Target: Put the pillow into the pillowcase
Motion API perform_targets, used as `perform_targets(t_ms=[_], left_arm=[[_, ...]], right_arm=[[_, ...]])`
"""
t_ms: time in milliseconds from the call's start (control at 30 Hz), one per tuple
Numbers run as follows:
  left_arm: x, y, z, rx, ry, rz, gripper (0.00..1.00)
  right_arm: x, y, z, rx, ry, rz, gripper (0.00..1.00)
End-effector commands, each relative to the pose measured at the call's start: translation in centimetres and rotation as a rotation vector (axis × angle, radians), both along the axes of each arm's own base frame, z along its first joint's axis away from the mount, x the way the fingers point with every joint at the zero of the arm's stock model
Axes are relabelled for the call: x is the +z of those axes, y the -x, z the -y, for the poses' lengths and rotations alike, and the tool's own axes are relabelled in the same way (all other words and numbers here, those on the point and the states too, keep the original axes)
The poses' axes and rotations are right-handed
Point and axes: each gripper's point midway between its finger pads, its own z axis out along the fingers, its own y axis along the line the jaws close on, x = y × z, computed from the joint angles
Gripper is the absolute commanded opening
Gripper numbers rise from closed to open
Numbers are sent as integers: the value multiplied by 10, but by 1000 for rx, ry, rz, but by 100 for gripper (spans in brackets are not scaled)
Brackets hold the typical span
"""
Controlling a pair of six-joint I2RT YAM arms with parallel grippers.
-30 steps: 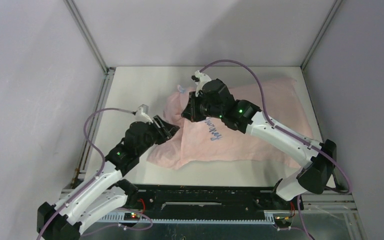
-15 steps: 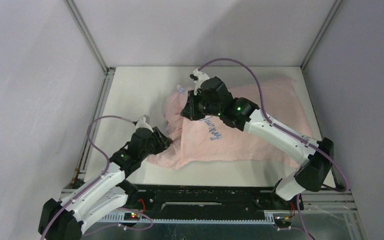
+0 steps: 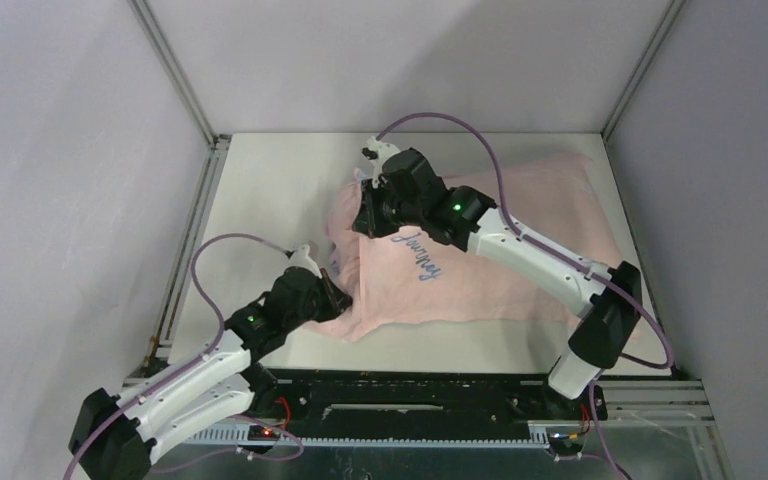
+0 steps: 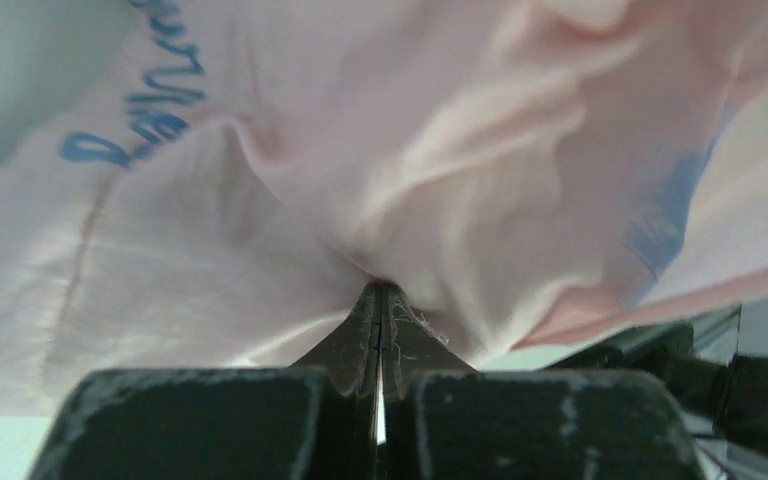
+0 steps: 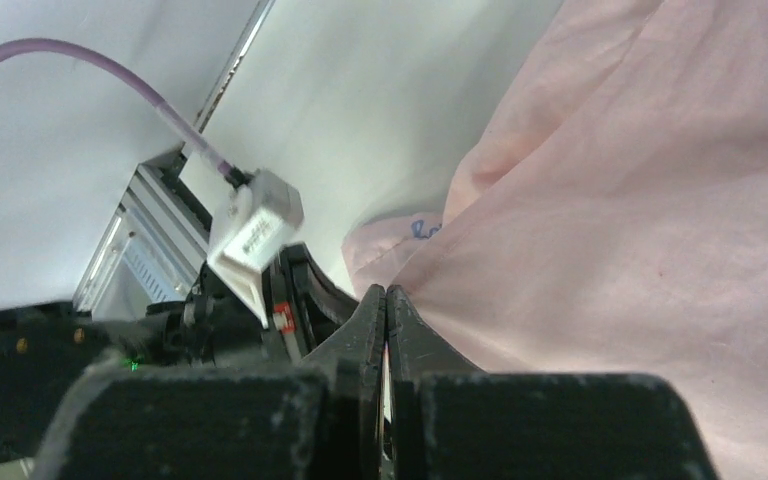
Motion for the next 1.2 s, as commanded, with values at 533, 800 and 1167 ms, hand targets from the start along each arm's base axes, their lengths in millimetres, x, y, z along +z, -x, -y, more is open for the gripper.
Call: perform_targets(t_ms=[533,800,1167], left_arm=[[67,26,13,-81,-14,48,25],[161,-43,-10,8,-22,260,52],[118,-159,74,-134,-84,184,54]], right_arm=[[10,19,5,21,-11,54,85],[12,21,137,-358,115,120,95],[-96,22,289,-791,73,-68,99]])
